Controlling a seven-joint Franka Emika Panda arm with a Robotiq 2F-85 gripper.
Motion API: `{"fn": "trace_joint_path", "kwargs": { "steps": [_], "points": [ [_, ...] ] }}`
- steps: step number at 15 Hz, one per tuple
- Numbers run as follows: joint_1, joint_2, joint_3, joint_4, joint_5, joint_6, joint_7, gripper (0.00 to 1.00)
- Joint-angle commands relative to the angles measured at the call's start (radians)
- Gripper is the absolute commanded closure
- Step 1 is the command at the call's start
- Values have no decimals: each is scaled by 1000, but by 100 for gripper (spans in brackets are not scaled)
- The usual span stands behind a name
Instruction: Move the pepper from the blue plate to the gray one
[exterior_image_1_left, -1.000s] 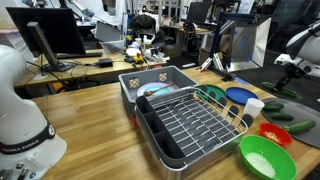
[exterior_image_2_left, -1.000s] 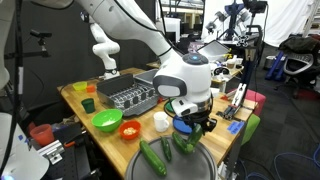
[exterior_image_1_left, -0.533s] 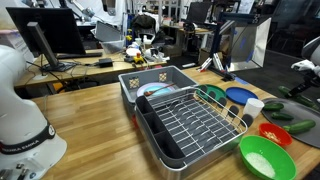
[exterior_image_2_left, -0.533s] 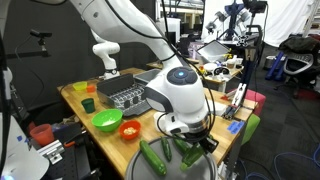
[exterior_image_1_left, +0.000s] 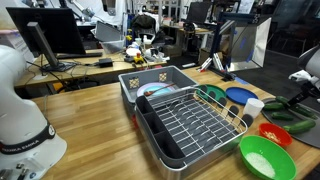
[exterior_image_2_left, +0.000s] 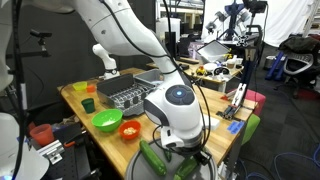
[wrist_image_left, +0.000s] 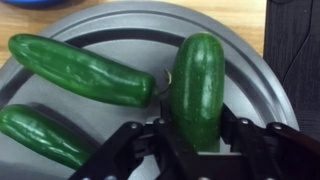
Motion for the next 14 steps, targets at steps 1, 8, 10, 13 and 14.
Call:
{"fn": "trace_joint_path", "kwargs": {
  "steps": [1, 8, 10, 13, 14],
  "points": [
    [-36, 24, 17, 21, 12, 6, -68, 78],
    [21, 13, -31, 29, 23, 19, -107, 9],
    [51, -8, -48, 18, 9, 49, -122, 0],
    [107, -51, -66, 0, -7, 117, -138, 0],
    [122, -68, -65, -3, -11, 132, -146, 0]
  ]
}}
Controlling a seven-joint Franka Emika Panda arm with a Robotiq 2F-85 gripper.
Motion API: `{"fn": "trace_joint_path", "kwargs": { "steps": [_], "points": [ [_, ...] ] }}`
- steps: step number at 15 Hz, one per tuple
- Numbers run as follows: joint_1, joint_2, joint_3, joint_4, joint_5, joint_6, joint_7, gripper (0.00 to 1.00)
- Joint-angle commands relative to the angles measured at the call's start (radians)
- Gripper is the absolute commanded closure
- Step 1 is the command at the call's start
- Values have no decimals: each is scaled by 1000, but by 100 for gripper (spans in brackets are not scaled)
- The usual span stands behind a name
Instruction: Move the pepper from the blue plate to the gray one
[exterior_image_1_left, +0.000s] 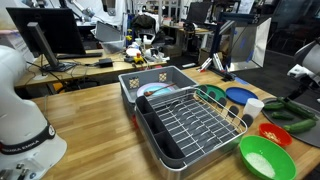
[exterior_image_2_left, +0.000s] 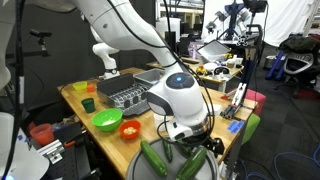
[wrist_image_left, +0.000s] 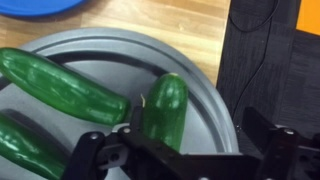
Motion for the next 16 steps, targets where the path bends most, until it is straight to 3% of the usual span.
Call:
{"fn": "trace_joint_path", "kwargs": {
  "steps": [1, 5, 11, 12, 16],
  "points": [
    [64, -69, -17, -39, -15, 57, -51, 0],
    [77, -138, 57, -39, -13, 84, -144, 0],
    [32, -197, 229, -43, 14, 127, -445, 0],
    [77, -173, 177, -18, -6, 125, -345, 0],
    [58, -177, 203, -25, -6, 125, -407, 0]
  ]
}}
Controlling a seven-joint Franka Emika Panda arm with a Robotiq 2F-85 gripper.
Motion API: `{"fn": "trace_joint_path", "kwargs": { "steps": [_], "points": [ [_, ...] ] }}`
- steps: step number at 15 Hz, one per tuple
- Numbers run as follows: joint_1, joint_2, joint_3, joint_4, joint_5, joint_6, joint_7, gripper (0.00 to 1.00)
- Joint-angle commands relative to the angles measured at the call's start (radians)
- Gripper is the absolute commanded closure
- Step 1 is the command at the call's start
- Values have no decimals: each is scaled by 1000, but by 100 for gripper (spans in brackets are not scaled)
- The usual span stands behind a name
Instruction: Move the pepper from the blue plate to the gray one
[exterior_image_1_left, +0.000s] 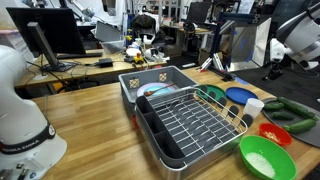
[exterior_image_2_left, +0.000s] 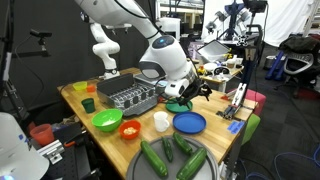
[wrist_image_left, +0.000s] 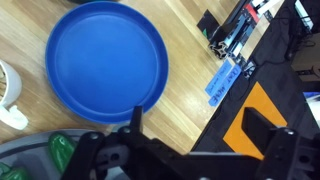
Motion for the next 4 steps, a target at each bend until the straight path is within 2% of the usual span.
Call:
{"fn": "trace_joint_path", "kwargs": {
  "steps": [1, 4],
  "points": [
    [-3, 0, 1, 0, 0, 0, -3, 0],
    [-4, 0, 4, 0, 0, 0, -4, 0]
  ]
}}
